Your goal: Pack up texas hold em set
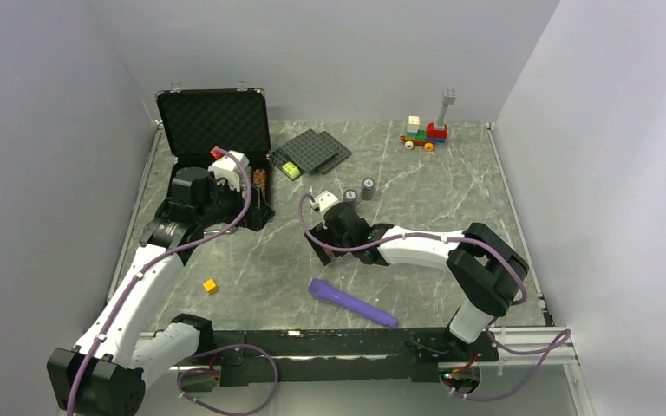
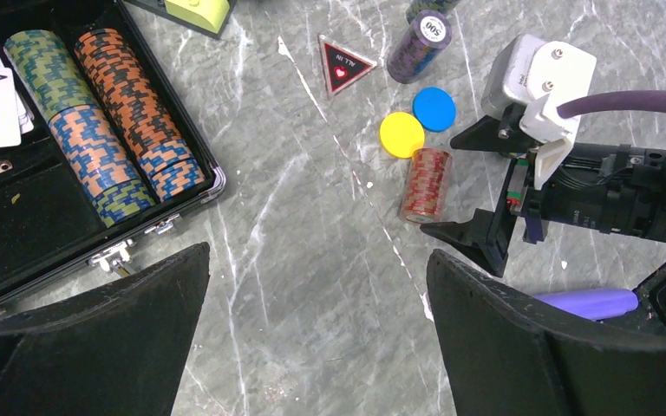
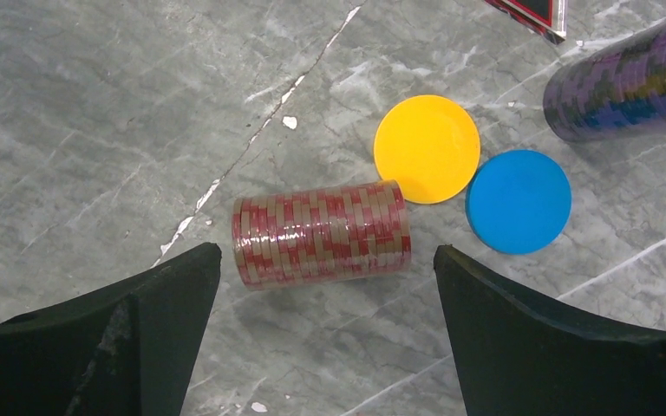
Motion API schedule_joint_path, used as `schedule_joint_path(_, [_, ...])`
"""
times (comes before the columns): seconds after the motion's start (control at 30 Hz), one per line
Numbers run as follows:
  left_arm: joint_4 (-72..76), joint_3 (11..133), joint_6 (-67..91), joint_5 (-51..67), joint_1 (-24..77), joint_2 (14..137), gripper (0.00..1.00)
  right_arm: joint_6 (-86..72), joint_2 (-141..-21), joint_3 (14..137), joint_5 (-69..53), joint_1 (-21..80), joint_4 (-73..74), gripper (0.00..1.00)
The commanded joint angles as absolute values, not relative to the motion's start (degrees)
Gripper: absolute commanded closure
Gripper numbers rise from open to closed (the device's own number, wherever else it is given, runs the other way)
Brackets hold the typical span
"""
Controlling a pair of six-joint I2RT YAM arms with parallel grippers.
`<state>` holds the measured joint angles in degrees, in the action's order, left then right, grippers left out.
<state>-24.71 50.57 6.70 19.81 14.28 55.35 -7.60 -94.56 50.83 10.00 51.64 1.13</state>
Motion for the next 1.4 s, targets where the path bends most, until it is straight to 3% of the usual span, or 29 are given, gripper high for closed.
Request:
schedule_joint_path(0.0, [-23.14,50.73,6.85,21.61,14.39,55.45,0.01,-6.0,-95.42,50.63,9.11,51.17,-3.29,0.03])
schedule_joint_path(0.5, [-23.03,50.71,7.01,22.79,14.37,56.31,0.01,-5.06,-96.98,49.6,6.5,50.14,-5.87,0.29])
schedule_joint_path(0.6, [-23.0,50.77,7.23,23.64,14.37,56.63,0.01,-4.21,-96.94,49.57,5.79,50.13,-6.3,0.46])
schedule_joint_path(0.8, [-21.62,50.71,9.03,30.58,14.4,58.81,0.01,-2.94,-90.28,47.35,4.38,50.33,-7.26,1.0])
schedule_joint_path(1.1, [-12.65,48.71,16.66,51.65,14.63,62.71,0.01,-0.59,-69.36,39.4,1.87,55.34,-14.82,1.0])
schedule_joint_path(1.37, [-7.72,47.8,20.22,60.66,19.7,66.41,0.03,5.5,-65.95,38.37,6.38,63.2,-21.41,1.0])
